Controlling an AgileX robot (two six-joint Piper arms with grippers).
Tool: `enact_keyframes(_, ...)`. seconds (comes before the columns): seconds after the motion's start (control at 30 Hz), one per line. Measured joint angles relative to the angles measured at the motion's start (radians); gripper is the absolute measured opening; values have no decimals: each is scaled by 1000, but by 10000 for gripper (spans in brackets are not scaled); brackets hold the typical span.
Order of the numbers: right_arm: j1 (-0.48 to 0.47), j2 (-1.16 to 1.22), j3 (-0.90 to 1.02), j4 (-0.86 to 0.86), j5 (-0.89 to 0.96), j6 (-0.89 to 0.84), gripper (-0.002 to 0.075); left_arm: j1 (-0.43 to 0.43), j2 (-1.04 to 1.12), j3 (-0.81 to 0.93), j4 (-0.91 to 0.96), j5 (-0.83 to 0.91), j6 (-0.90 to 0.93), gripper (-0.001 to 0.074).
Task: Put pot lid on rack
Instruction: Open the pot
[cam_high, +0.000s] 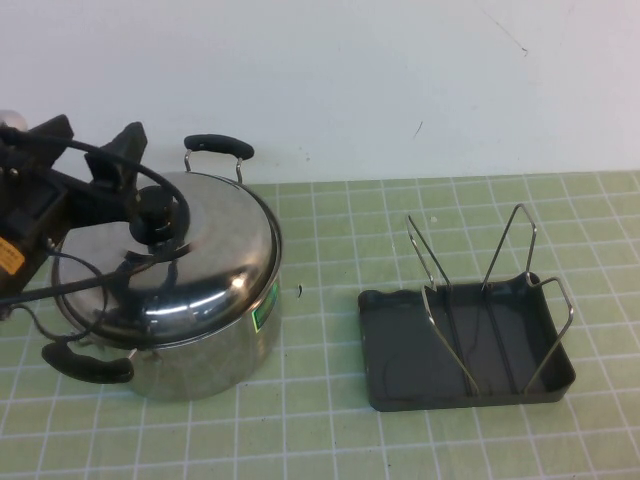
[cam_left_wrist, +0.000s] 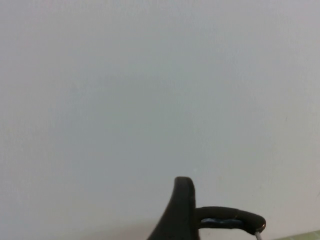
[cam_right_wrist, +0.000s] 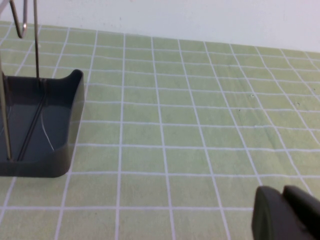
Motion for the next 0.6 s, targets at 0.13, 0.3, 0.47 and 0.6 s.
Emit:
enact_keyframes(0.13,0,0,0,0,0,0,29,0,95,0,-9,-151,28,594)
enact_keyframes(0.3,0,0,0,0,0,0,29,0,199,-2,60,-259,30,594)
enact_keyframes(0.47,0,0,0,0,0,0,29,-9,263,-6,96,-289,30,574)
enact_keyframes(0.6,0,0,0,0,0,0,29,-20,296,-6,97,-307,30,552)
